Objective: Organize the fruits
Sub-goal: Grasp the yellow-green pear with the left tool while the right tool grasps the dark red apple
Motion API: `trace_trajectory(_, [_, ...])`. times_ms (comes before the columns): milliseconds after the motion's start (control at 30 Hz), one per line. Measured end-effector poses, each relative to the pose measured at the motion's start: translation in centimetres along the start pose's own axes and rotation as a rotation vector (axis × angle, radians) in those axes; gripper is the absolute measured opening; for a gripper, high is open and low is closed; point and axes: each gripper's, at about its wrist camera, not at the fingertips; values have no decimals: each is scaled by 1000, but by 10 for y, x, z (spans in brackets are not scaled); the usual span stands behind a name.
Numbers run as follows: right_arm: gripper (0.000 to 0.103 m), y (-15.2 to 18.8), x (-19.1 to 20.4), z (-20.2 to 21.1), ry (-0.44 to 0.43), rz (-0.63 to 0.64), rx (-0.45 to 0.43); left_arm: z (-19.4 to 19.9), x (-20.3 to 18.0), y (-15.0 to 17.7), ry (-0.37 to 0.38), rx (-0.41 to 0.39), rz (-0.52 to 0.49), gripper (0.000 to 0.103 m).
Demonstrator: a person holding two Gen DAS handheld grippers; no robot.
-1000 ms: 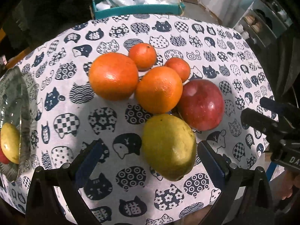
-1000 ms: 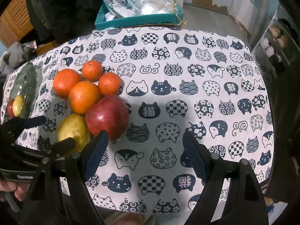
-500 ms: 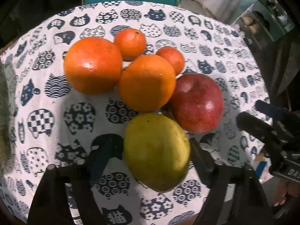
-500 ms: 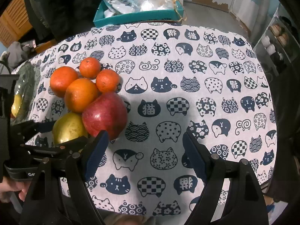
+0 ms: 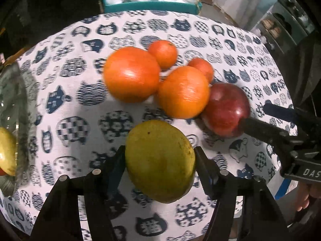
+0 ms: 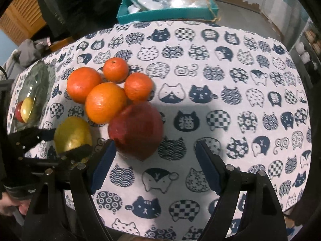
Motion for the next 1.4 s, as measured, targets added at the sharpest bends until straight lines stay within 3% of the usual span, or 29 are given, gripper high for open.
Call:
trace_trajectory(500, [81,-12,6,-52,-39,-11,78,6,34,2,-31,-20,55,68])
trace_trajectory(633, [75,-11,6,-60,-46,-4,84,6,36,2,-27,-22,57,68])
trace_trajectory(1033, [72,-6,14,-52,22,37,63,11,38,0,-23,-35,62,68])
trace_trajectory(1400, [72,-3,21,-19,45,59,-4,37,36,-2,-21,-102,54,68])
Point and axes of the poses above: each gripper's, at about its wrist camera, not at the fingertips, and z roughly against the way its jaws point, x to its left, y to its underside, and after that the axes turned 9 degrees about -y, right-handed
